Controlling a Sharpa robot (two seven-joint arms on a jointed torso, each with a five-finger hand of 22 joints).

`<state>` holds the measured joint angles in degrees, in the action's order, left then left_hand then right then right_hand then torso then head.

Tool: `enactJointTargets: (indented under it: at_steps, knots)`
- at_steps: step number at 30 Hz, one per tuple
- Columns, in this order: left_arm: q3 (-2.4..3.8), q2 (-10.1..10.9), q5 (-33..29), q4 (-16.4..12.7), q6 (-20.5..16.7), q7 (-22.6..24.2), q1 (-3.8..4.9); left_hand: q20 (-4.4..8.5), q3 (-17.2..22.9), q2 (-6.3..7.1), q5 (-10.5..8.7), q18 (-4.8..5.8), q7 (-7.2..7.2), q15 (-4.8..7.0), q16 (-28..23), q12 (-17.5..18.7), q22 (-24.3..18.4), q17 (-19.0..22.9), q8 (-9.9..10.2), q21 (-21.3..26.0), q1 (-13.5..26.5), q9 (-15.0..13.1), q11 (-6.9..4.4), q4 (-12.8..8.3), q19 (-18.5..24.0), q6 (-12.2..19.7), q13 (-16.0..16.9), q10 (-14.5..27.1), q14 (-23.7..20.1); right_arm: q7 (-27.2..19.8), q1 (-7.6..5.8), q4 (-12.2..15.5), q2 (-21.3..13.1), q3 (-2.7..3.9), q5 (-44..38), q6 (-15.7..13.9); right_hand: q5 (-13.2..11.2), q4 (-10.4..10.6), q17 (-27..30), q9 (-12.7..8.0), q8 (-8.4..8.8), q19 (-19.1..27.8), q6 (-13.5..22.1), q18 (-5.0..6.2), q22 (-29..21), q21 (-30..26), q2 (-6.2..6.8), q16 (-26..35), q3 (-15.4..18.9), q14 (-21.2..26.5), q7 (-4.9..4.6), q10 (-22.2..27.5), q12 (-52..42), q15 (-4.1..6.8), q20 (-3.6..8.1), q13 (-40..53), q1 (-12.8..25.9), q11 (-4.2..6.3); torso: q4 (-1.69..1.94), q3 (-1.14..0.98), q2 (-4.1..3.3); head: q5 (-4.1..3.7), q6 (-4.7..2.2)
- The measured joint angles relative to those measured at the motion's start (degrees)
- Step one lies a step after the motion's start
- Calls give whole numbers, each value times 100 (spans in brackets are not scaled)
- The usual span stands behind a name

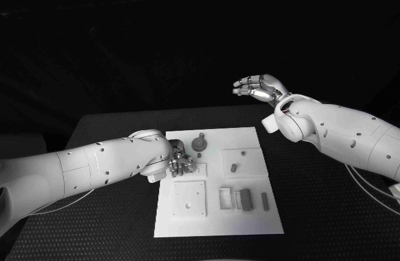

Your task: Assemble the parts on the task board

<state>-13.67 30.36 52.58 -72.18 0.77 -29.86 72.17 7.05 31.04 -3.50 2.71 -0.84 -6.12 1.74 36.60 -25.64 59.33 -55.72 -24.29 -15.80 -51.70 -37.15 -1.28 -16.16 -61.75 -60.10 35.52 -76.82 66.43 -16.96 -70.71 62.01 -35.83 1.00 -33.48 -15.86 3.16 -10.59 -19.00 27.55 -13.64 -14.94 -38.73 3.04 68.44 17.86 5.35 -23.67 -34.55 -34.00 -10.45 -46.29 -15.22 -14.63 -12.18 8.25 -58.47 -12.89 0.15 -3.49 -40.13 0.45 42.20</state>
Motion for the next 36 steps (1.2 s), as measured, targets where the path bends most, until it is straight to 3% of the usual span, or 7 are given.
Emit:
enactJointTargets:
  at_steps: [9,12,13,14,18,30,36]
  knots:
    - [-3,-60,-48,78,-36,-3,-9,1,-224,47,17,-1,32,-26,62,0,46,78,-28,-2,303,-33,22,115,0,-70,11,21,-67,3,0,1,5,0,-1,8,0,0,6,-2,-20,0,19,0,6,0,0,23,0,0,-19,0,13,0,0,-13,0,0,-1,-1,0,1,1]
    - [0,-70,-81,94,-56,-3,-11,24,-456,176,34,0,54,-13,66,0,56,107,20,-3,507,-32,51,141,23,-66,11,51,-95,5,0,3,5,0,-1,11,0,1,15,-7,-20,0,19,0,11,0,0,23,31,0,-19,0,22,0,0,-28,0,0,-2,-1,0,1,1]
    - [0,-70,-88,99,-60,-3,-11,24,-513,191,34,-1,198,-12,89,1,57,114,40,-3,590,-31,39,149,23,-199,16,191,-95,5,0,3,5,0,-1,11,0,1,15,-7,-20,0,19,0,13,0,0,23,32,0,-19,0,22,0,0,-28,0,0,-3,-1,-1,1,1]
    - [0,-70,-97,104,-63,-4,-13,24,-576,233,34,-2,248,-12,106,0,57,122,51,3,651,-30,-10,161,23,-241,20,234,-95,6,0,3,4,0,-1,12,0,1,15,-13,-20,0,19,0,13,0,0,23,32,0,-19,0,22,0,0,-34,0,0,-3,-1,-1,1,1]
    - [0,-70,-119,114,-66,-4,-13,25,-659,343,34,-1,261,-12,107,0,63,146,52,33,766,-30,-40,185,23,-228,21,206,-95,9,0,4,1,0,-1,15,0,1,22,-15,-20,0,41,0,20,-23,0,44,32,0,1,0,28,0,0,-45,0,0,-3,-2,0,-8,5]
    - [0,-57,-149,120,-60,4,-13,24,-675,356,34,-2,261,9,156,-23,75,169,52,33,778,-37,-42,169,23,-228,38,205,-115,17,0,6,-8,0,-1,29,0,1,27,-20,-20,0,40,0,26,-23,0,44,32,0,1,0,44,0,0,-60,0,0,-3,-2,-1,-21,8]
    - [0,54,-155,110,-70,17,-18,25,-675,393,34,-2,261,9,195,-49,86,183,52,54,816,-46,-69,169,24,-228,46,190,-115,19,0,2,-18,0,-2,32,0,1,27,-19,-20,0,40,0,27,-22,0,44,31,0,1,0,44,0,0,-65,0,0,-2,-1,-1,-27,1]
